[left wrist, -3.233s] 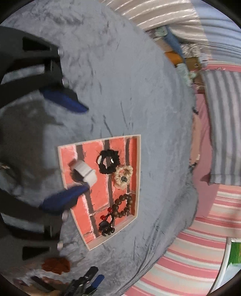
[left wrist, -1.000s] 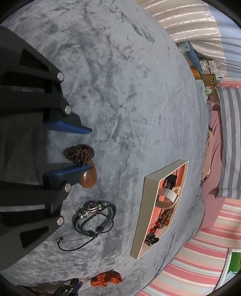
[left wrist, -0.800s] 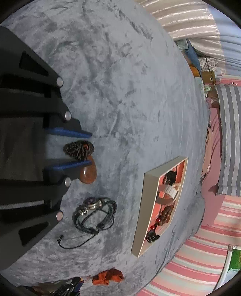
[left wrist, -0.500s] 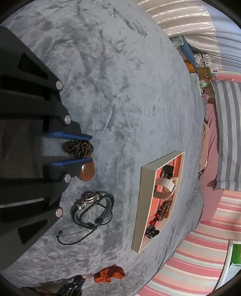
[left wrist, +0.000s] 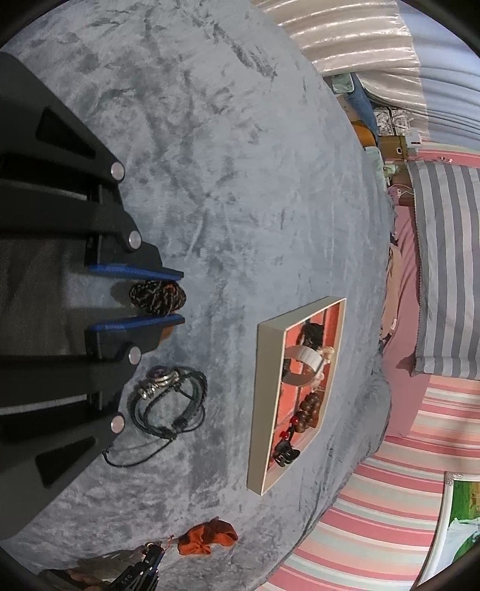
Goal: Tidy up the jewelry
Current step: 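Grasp the brown tasseled pendant with the left tool while the right tool grasps the red string charm, then carry the pendant and red charm into the tray and open both tools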
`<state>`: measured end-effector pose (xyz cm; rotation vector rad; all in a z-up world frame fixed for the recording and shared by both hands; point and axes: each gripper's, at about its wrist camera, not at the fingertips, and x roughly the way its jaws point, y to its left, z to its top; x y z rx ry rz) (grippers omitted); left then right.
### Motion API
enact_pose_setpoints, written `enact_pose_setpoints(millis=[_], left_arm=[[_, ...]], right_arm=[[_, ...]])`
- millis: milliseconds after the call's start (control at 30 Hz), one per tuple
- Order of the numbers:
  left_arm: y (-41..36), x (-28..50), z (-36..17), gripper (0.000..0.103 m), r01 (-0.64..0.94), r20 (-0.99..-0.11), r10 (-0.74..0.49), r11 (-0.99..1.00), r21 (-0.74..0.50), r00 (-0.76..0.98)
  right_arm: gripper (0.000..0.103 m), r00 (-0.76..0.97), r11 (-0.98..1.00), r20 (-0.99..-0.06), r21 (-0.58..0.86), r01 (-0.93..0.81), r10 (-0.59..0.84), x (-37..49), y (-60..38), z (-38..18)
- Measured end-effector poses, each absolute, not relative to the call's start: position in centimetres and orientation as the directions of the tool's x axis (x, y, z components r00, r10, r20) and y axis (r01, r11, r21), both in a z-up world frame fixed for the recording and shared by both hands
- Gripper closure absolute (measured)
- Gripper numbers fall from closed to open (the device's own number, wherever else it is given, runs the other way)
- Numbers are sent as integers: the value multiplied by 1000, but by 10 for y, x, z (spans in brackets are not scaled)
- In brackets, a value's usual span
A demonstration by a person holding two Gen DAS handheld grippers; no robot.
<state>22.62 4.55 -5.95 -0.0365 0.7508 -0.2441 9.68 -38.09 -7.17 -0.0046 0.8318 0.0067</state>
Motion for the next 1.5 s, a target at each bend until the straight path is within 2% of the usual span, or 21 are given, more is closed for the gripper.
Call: enact_pose_setpoints(millis=[433,933,1167,1500], left_arm=[[46,233,-18,86,186,-634,-223,974,-126,741],[-33,305,32,86,286,-607,-323,945,-160,726],[-93,365,22,86,316,-652,-351,932,-176,672],[-144,419,-27,86,289,-744,-284,949,-127,604]], right_arm=[[98,735,996,-672,79,-48,89,115,-372,-34],[98,800,987,-578,109,-119,160,239,-334,26],[98,781,988,-606,104,-110,151,304,-333,21],[98,722,992,-683,119,-42,112,342,-354,-28]])
